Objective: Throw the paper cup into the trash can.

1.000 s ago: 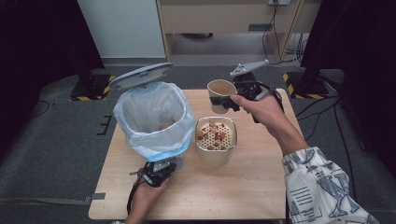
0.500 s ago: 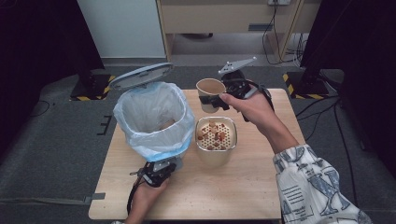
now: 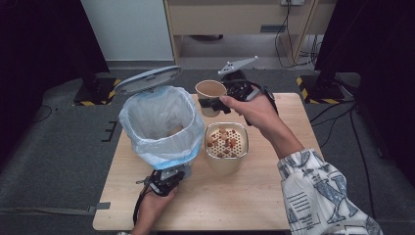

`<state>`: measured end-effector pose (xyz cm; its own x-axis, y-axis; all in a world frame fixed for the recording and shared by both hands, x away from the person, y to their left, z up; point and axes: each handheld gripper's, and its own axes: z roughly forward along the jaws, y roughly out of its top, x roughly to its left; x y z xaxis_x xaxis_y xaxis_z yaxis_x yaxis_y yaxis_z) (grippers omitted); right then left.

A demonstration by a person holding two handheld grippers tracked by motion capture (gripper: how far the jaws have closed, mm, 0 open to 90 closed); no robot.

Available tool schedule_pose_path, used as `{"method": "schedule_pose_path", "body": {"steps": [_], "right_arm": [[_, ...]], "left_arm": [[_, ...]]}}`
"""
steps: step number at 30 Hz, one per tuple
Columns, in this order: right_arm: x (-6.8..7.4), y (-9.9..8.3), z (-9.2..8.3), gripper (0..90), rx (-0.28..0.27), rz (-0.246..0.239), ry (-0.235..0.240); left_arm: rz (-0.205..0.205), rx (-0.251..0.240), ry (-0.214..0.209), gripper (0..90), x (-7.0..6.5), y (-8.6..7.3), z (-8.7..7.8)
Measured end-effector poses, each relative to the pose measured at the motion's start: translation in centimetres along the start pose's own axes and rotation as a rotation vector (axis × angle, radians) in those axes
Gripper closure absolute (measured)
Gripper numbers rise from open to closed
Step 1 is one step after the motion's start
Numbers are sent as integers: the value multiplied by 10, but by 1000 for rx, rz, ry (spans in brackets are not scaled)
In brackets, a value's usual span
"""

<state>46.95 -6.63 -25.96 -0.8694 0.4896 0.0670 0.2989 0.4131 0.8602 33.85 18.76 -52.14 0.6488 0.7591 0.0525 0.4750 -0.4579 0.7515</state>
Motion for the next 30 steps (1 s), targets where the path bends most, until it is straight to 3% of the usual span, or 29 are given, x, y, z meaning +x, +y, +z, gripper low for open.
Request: {"method": "schedule_pose_path", "body": {"steps": [30], "right_arm": [[17, 17, 20, 345, -18, -11, 32]], "left_arm": [[-1, -1, 0, 891, 0, 0, 0]]}}
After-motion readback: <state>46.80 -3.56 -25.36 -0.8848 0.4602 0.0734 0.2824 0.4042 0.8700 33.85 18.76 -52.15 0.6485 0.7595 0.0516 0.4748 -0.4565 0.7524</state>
